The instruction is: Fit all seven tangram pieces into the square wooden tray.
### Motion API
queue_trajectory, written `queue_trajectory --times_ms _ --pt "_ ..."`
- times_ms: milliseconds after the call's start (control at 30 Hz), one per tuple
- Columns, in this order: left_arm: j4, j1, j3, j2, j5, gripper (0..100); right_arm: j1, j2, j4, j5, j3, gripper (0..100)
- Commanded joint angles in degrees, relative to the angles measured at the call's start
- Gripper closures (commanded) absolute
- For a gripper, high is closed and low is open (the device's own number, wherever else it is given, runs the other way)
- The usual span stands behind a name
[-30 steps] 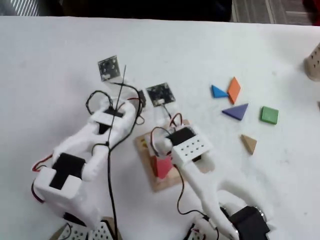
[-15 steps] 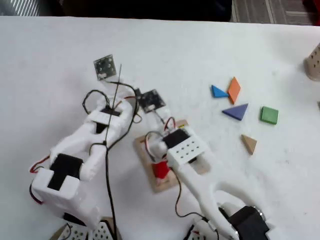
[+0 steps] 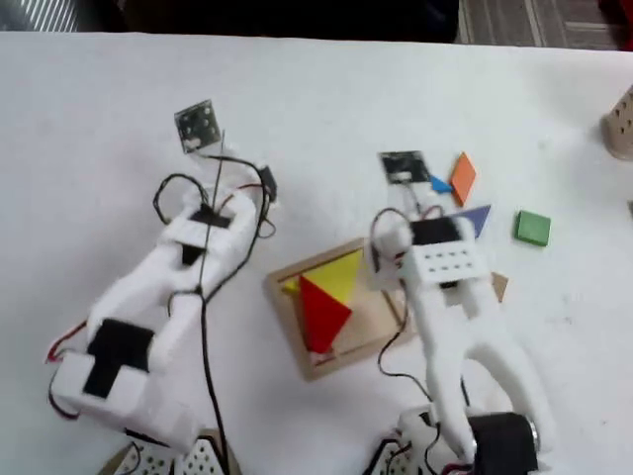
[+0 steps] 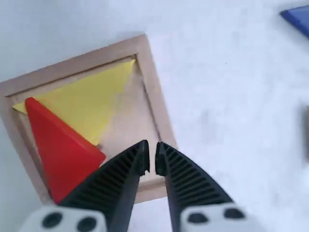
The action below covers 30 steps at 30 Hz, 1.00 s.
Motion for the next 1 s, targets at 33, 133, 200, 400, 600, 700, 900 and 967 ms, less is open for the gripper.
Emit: queue_trajectory --times_ms 33,133,200,400,600,700,900,967 --pt "0.97 9.54 9.49 -13.32 -11.69 98 8.57 -6.90 -0.48 1.41 4.13 98.1" --pt "-2.37 17.98 16.62 -19.03 -14.07 98 13.05 -8.66 -3.21 4.13 9.14 98.1" --pt "-3.87 23.34 19.87 -21.67 -13.89 98 15.43 -8.40 -5.58 6.15 11.34 98.1" --pt "-3.87 32.66 20.84 -18.33 -13.80 98 17.98 -6.90 -6.46 6.59 11.43 98.1" --pt "-2.02 31.60 19.16 -12.09 -13.71 98 17.89 -6.81 -6.99 6.59 11.43 98.1" --pt "3.60 30.55 18.11 -12.09 -10.81 98 17.89 -6.81 -7.25 6.59 11.43 98.1" --pt "11.34 28.88 17.67 -12.18 -7.38 98 17.80 -6.73 -7.25 6.59 11.43 98.1" --pt "12.48 28.79 17.67 -12.53 -7.30 98 17.80 -6.73 -7.25 6.59 11.52 98.1"
